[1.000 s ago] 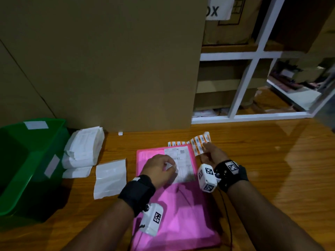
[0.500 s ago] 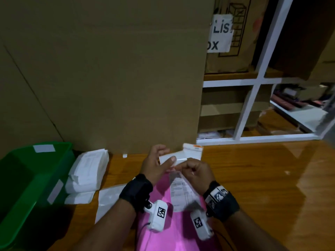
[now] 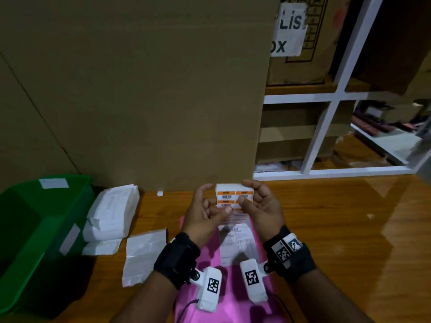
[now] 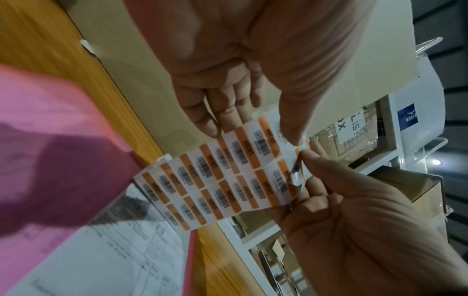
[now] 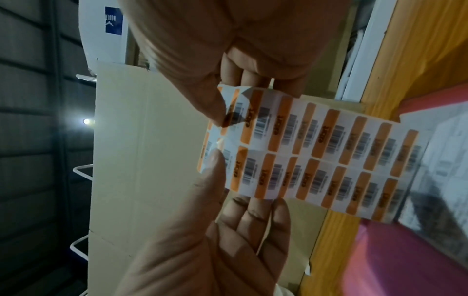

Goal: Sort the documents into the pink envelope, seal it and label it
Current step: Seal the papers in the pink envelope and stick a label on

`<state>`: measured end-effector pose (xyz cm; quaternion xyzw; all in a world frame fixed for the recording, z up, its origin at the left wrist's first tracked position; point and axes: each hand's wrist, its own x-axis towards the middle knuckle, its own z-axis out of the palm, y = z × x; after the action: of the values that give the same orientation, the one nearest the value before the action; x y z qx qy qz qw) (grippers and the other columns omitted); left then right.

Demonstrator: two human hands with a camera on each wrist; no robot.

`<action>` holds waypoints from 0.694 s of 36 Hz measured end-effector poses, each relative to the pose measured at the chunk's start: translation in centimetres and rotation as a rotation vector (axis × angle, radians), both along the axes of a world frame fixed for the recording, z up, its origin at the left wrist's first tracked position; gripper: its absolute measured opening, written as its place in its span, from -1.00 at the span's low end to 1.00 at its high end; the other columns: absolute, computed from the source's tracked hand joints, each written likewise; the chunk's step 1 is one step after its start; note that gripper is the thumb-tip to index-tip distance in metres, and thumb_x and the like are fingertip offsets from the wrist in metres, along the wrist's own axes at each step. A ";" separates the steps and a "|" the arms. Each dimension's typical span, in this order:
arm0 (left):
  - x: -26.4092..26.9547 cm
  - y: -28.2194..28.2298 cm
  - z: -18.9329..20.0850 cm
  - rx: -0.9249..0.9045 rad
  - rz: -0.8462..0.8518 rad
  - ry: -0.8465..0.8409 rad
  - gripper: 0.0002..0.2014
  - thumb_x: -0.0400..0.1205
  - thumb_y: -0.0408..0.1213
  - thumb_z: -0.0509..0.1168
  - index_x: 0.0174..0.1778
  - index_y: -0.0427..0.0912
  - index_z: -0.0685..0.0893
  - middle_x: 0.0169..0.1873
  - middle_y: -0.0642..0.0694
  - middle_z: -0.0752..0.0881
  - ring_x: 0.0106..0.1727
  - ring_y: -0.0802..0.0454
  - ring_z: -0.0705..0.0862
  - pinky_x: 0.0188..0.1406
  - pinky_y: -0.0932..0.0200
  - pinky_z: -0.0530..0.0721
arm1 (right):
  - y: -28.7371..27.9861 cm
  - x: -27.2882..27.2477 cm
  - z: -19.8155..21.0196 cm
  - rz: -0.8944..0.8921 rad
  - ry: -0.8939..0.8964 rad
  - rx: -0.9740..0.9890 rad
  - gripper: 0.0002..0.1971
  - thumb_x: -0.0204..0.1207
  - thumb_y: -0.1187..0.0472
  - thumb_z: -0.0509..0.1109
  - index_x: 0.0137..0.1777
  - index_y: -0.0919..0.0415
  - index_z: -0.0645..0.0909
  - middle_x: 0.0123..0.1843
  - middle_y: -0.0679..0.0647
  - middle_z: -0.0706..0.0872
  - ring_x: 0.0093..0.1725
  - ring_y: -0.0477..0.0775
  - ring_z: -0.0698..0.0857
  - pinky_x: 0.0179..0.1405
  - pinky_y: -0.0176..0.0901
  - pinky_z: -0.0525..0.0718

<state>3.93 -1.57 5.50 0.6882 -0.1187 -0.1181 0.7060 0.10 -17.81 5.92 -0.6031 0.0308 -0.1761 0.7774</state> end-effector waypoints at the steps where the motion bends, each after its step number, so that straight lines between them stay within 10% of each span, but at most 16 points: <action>1: -0.1 0.2 -0.1 0.017 -0.009 0.002 -0.37 0.58 -0.38 0.52 0.47 0.11 0.40 0.11 -0.08 0.83 0.13 0.06 0.82 0.09 0.15 0.78 | 0.2 0.0 0.2 0.001 0.006 0.015 -0.63 0.54 0.57 0.38 0.30 0.27 0.57 0.14 0.33 0.78 0.13 0.33 0.78 0.10 0.22 0.77; 7: -0.8 1.5 -0.6 0.130 -0.090 0.017 -0.62 0.61 -0.38 0.48 0.31 -0.06 0.61 0.12 0.03 0.84 0.14 0.13 0.82 0.11 0.13 0.79 | 0.5 0.6 1.0 -0.023 0.038 0.050 -0.66 0.55 0.52 0.40 0.28 0.25 0.60 0.13 0.34 0.79 0.09 0.32 0.79 0.03 0.18 0.78; 17: -0.5 3.0 -1.4 -0.096 0.114 0.187 -0.78 0.68 -0.37 0.39 0.23 -0.28 0.71 0.06 -0.32 0.84 0.10 -0.37 0.82 0.15 -0.35 0.76 | 0.9 0.2 0.0 0.162 0.187 -0.060 -0.31 0.58 0.30 0.46 0.63 -0.02 0.25 0.21 0.20 0.80 0.22 0.27 0.77 0.24 0.29 0.71; 25: -0.9 3.9 -1.6 -0.039 0.134 0.195 -0.81 0.70 -0.41 0.35 0.23 -0.21 0.70 0.04 -0.20 0.86 0.04 -0.20 0.86 -0.04 -0.11 0.81 | 2.7 -2.3 -3.0 0.247 0.324 -0.112 -0.13 0.53 0.53 0.43 0.67 -0.14 0.14 0.11 0.29 0.80 0.12 0.36 0.80 0.15 0.51 0.68</action>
<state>2.98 2.32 3.86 0.6661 -0.0054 -0.1347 0.7336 -2.21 -15.08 2.92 -0.6652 0.0713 0.0186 0.7430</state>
